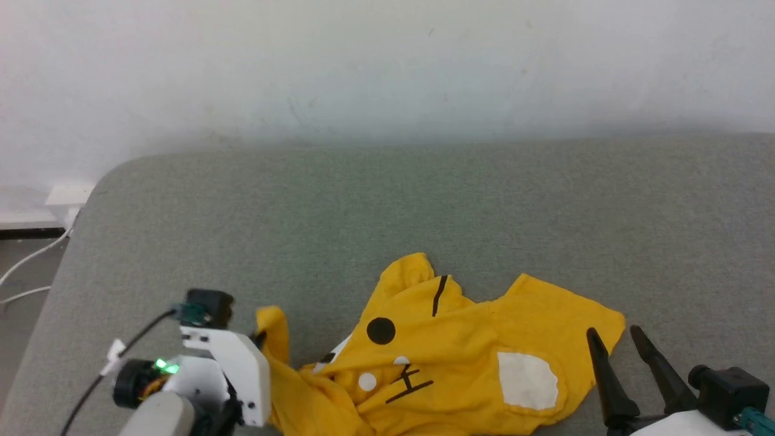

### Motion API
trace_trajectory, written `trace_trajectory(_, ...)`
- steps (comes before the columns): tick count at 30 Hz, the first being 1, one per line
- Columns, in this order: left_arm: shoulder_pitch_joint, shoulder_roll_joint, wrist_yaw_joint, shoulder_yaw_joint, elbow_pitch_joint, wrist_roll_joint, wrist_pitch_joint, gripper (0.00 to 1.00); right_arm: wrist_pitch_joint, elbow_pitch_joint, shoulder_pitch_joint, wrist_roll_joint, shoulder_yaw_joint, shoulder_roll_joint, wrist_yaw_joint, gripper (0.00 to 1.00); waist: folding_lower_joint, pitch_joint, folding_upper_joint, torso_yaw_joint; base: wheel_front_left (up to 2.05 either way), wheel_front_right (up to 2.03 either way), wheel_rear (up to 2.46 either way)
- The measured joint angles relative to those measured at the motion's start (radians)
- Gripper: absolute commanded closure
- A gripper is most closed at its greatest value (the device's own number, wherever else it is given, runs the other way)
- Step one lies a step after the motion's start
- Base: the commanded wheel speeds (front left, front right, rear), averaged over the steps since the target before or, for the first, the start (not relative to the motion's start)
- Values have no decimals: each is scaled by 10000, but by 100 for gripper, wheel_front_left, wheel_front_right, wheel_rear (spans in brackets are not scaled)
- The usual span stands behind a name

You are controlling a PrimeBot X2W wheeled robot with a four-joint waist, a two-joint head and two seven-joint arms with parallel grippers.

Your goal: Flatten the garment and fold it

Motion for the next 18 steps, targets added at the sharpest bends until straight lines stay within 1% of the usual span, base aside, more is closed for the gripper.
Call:
trace_trajectory(2,26,157,270,351,-497,2,-343,100,-48,10,-1,31,-23,0,0,0,0,-25,-1,99,0,0,0)
trace_trajectory(5,446,456,995,1147,-1440,-35,-681,100,-48,13,1,36,-61,-2,0,0,0,-86,0,241,0,0,0)
trace_trajectory(8,1760,619,1843,1965,-2180,-322,-637,100,-48,6,15,36,-75,0,0,0,0,-158,0,360,0,0,0)
trace_trajectory(11,3459,573,2512,2504,-2416,-765,-449,100,-46,0,35,38,-81,0,0,0,-1,-214,0,454,0,0,0)
trace_trajectory(14,4802,240,2736,2729,-2299,-1266,-399,100,-42,-19,43,38,-84,0,0,0,-2,-203,0,494,0,0,0)
trace_trajectory(17,5202,-54,2765,2792,-1952,-1584,-382,100,-25,-31,42,38,-92,-2,0,0,-2,-155,0,552,0,0,0)
trace_trajectory(18,5202,-136,2759,2792,-1824,-1668,-387,95,36,-35,40,38,-84,0,0,0,-2,-138,0,560,0,0,0)
